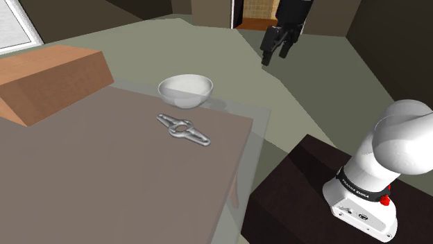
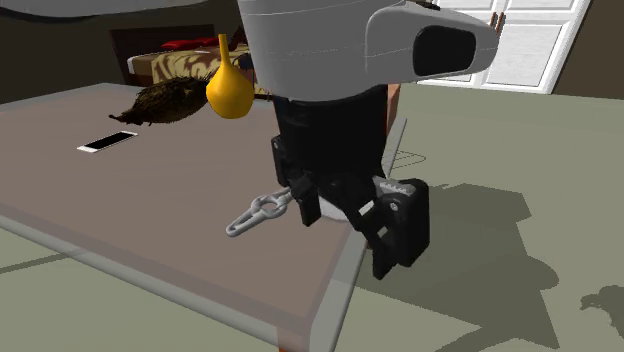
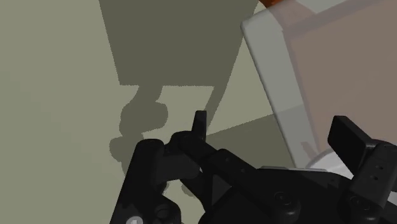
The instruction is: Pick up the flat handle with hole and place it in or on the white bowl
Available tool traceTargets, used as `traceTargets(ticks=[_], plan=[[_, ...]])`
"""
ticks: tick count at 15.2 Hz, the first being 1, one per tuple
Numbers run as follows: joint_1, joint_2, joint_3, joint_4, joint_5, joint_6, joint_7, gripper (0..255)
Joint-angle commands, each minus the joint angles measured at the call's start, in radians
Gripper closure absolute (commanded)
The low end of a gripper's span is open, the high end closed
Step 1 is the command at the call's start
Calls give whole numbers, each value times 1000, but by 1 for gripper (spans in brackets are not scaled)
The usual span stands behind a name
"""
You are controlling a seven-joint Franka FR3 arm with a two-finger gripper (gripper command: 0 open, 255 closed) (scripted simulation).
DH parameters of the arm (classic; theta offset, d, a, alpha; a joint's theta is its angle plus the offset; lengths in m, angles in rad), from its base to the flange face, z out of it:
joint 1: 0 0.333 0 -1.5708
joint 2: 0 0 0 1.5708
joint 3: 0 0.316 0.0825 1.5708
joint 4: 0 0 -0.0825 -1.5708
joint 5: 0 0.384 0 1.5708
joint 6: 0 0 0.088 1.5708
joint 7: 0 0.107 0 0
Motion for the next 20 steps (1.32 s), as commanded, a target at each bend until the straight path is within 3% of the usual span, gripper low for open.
traceTargets(ticks=[1, 12, 20], plan=[[11, 31, 32, -4, 19, 32, 33, 0], [61, 264, 239, 49, 87, 205, 242, 0], [71, 502, 391, 170, 46, 313, 418, 0]])
